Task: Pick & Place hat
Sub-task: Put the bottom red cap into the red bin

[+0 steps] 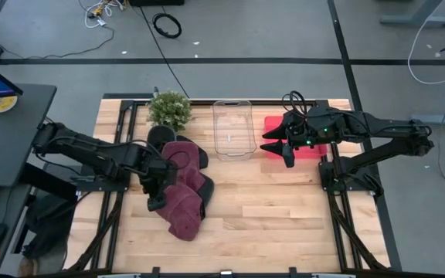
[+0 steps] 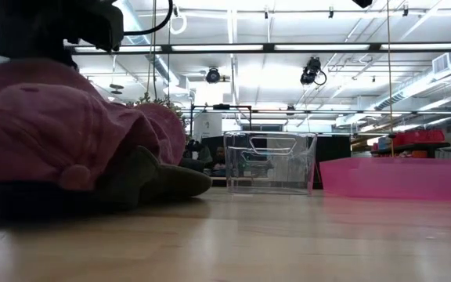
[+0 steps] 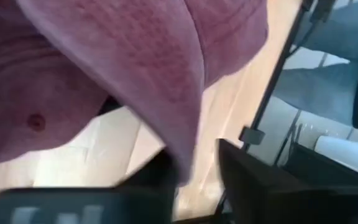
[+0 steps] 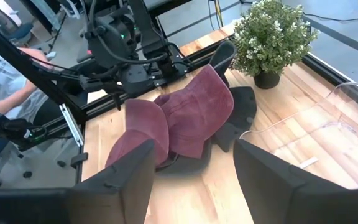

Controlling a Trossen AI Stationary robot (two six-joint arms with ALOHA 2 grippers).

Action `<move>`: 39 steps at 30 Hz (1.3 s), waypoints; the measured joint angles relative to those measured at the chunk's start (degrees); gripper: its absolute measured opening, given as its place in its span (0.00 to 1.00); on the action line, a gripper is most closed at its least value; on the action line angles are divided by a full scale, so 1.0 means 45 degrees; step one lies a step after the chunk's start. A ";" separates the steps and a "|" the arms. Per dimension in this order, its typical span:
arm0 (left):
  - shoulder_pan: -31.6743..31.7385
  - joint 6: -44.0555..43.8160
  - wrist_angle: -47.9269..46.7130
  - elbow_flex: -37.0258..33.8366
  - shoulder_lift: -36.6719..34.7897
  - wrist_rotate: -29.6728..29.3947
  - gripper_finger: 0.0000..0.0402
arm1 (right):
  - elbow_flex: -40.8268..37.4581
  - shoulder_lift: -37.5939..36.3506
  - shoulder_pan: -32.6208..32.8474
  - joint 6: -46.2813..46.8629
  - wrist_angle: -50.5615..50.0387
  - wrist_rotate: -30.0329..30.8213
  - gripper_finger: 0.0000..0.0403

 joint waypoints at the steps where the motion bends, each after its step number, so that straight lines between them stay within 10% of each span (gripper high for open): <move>1: -0.0028 -0.0001 -0.0001 0.0000 -0.0067 0.0166 0.14 | 0.0000 0.0000 0.0000 -0.0018 0.0003 0.0001 0.53; 15: -0.0277 -0.1109 -0.0132 0.1509 -0.1967 0.2769 0.03 | 0.0000 -0.0005 0.0000 -0.0112 0.0210 0.0006 0.51; 26: -0.0246 0.1099 -0.0254 0.6098 -0.2166 -0.1537 0.03 | 0.0000 -0.0005 0.0000 -0.0307 0.0647 0.0040 0.52; 39: -0.0246 0.3437 0.0242 0.6518 -0.2169 -0.8217 0.03 | -0.0003 -0.0010 0.0010 0.0944 0.1806 0.0020 0.52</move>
